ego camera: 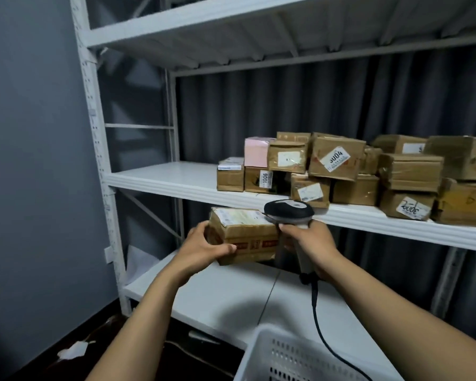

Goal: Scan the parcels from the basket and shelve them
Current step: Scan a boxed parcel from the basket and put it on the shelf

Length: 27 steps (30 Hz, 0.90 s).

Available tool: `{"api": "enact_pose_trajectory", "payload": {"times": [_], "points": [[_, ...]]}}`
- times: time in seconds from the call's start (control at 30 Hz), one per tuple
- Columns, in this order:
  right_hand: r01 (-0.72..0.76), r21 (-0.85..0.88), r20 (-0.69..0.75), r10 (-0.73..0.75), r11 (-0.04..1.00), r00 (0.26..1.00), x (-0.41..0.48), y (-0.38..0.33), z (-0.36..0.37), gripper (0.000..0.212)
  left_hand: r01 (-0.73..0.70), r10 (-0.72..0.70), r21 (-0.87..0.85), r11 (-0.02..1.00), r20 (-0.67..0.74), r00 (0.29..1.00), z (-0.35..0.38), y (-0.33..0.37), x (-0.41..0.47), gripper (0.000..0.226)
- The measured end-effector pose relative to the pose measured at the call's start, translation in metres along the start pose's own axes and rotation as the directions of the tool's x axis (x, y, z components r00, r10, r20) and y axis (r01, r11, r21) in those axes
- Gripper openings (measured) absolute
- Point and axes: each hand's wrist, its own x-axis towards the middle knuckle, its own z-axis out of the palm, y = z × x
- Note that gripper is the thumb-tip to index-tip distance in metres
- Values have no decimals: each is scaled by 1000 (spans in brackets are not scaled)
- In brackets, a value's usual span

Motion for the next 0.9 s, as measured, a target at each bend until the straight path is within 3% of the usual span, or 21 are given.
{"api": "enact_pose_trajectory", "payload": {"times": [0.13,0.33,0.53,0.7,0.9], "points": [[48,-20,-52,-49,999,997,19,-18,13,13,-20,0,-61,998,-306,952,-21,9,28,80],[57,50,-92,-53,997,994,52,-40,17,27,-81,29,-63,995,-584,811,-26,51,79,91],[78,36,-134,-73,996,988,87,-55,18,29,-97,99,40,994,-665,740,-2,80,138,100],[104,-1,-131,-103,995,986,102,-55,13,16,-68,109,88,994,-659,744,14,79,187,106],[100,-97,-117,-111,990,987,126,-43,4,29,-89,148,125,988,-627,765,33,76,239,107]]}}
